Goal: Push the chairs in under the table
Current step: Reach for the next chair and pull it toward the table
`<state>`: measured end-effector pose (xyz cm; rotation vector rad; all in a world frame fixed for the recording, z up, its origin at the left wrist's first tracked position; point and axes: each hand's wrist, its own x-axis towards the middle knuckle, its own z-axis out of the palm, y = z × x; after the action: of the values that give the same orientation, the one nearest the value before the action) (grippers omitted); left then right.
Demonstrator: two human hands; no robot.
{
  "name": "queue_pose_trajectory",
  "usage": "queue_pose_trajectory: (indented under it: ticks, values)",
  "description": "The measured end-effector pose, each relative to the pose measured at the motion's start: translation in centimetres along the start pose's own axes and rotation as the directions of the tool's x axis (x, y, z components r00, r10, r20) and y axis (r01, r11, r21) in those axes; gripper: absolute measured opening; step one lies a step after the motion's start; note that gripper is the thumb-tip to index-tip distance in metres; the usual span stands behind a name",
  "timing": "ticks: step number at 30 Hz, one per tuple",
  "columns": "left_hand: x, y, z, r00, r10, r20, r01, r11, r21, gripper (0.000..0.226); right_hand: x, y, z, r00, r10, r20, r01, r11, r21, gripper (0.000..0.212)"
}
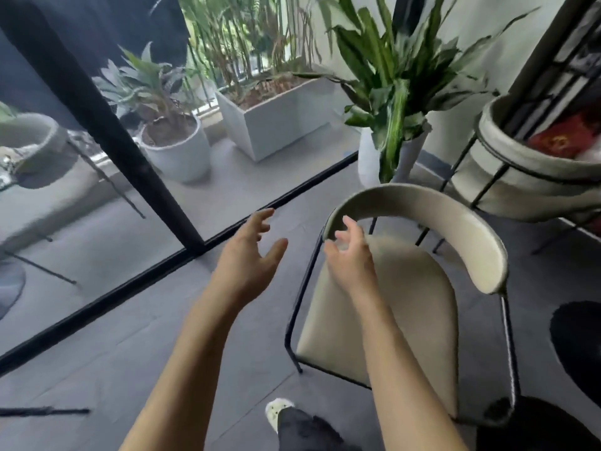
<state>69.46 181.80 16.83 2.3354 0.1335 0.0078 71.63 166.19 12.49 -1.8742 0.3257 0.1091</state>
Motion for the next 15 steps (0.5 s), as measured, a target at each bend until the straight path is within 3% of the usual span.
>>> queue_pose_trajectory:
  ticks: [9,15]
  values:
    - [16.8,-2.2,-5.6,0.938,0.268,0.221,-0.289,0.955,0.071,0.056,11.6,-5.7,6.0,0.955,0.121,-0.269,-0.108,0.992,0.062,0.055]
    - [28.3,-3.5,-7.0,0.802,0.444,0.399,-0.504,0.862,0.055,0.053,17.6,-8.0,10.3,0.874,0.204,-0.442,-0.148,0.976,0.159,0.056]
